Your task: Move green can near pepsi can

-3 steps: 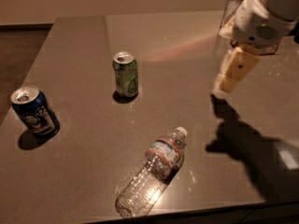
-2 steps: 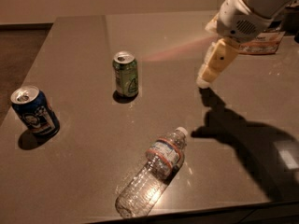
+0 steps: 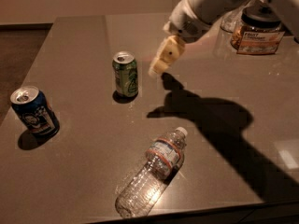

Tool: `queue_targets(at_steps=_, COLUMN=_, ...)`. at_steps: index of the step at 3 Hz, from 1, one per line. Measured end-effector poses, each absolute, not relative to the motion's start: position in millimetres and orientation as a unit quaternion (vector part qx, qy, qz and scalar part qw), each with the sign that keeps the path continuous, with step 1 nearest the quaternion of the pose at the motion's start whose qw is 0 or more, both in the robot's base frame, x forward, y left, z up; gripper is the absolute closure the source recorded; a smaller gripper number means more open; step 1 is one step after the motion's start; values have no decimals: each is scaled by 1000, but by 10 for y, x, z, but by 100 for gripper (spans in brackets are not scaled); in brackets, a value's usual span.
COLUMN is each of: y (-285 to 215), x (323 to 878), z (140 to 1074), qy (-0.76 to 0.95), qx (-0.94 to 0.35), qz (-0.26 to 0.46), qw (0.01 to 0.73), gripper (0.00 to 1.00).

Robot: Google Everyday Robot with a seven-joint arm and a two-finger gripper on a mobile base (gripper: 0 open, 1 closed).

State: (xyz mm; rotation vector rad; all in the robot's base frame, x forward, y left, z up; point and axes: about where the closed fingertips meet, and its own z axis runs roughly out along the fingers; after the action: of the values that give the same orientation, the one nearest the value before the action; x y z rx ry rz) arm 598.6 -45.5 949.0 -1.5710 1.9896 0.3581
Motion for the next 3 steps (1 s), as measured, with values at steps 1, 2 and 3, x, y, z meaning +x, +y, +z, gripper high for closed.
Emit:
queue_targets(at_steps=1, y=-113, x=6038, z=9433, qy=731, qx=-598, qz=157, qw=289, gripper=0)
queue_targets(at_steps=2, y=198, x=5934, z=9355, qy=713, qx=-618, qz=179, qw=279, gripper=0)
queue_targets(at_steps=3, y=361, x=5816, z=9268, qy=702, qx=-634, qz=188, qw=263, gripper=16)
